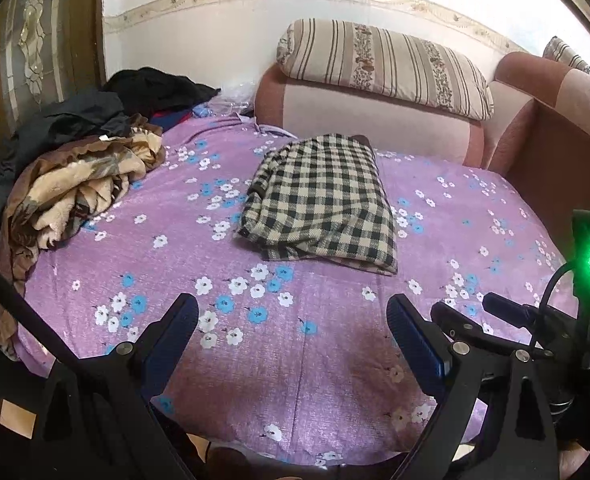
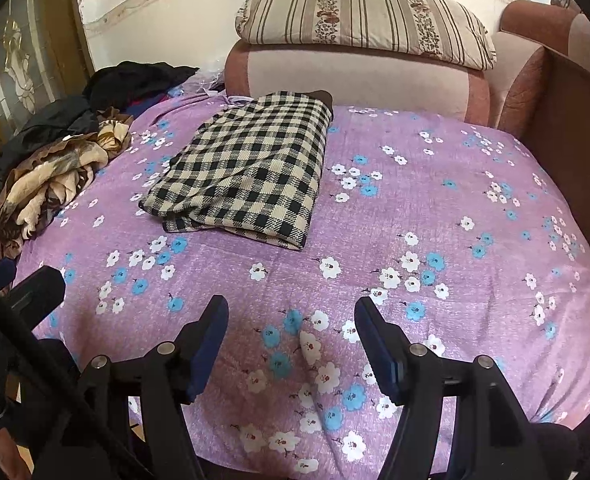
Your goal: Fold large clothes
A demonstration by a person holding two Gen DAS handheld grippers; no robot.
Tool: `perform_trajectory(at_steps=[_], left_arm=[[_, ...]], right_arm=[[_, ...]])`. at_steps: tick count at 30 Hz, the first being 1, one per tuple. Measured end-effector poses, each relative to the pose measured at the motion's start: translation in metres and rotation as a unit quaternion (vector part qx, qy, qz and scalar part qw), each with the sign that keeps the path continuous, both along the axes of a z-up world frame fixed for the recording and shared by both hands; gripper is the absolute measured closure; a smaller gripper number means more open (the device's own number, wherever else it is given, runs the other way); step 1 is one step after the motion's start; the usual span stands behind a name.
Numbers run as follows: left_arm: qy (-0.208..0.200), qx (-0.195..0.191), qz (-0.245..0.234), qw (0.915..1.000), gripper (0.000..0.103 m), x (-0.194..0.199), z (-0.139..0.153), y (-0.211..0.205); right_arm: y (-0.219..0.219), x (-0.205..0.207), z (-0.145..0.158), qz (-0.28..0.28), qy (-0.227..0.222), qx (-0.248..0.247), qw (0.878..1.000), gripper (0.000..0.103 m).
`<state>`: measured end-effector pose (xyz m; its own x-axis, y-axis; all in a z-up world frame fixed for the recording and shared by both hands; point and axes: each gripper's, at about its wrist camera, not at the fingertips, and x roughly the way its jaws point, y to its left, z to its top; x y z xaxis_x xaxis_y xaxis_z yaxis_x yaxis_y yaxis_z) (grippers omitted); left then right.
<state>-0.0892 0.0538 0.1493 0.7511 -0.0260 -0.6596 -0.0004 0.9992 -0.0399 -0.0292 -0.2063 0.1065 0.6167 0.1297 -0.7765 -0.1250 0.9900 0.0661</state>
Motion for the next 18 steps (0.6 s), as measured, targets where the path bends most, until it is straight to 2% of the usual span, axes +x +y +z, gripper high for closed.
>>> perform_trajectory(at_steps=[4, 6, 9, 18], left_arm=[[-0.034, 0.008, 0.009, 0.9994, 0.008, -0.014, 0.011, 0.001], [-0.057, 0.009, 0.012, 0.9982, 0.001, -0.023, 0.018, 0.002], [-0.094, 0.016, 0.016, 0.9953, 0.000, -0.038, 0.030, 0.002], [-0.095, 0.038, -0.005, 0.9947, 0.000, -0.061, 0.037, -0.012]], right_arm=[[0.000, -0.007, 0.006, 0.001, -0.008, -0.001, 1.000, 0.033], [0.000, -0.012, 0.010, 0.001, -0.014, -0.002, 1.000, 0.033], [0.000, -0.019, 0.016, 0.001, -0.023, -0.001, 1.000, 0.032], [-0.004, -0.045, 0.031, 0.002, -0.053, -0.007, 0.999, 0.029]])
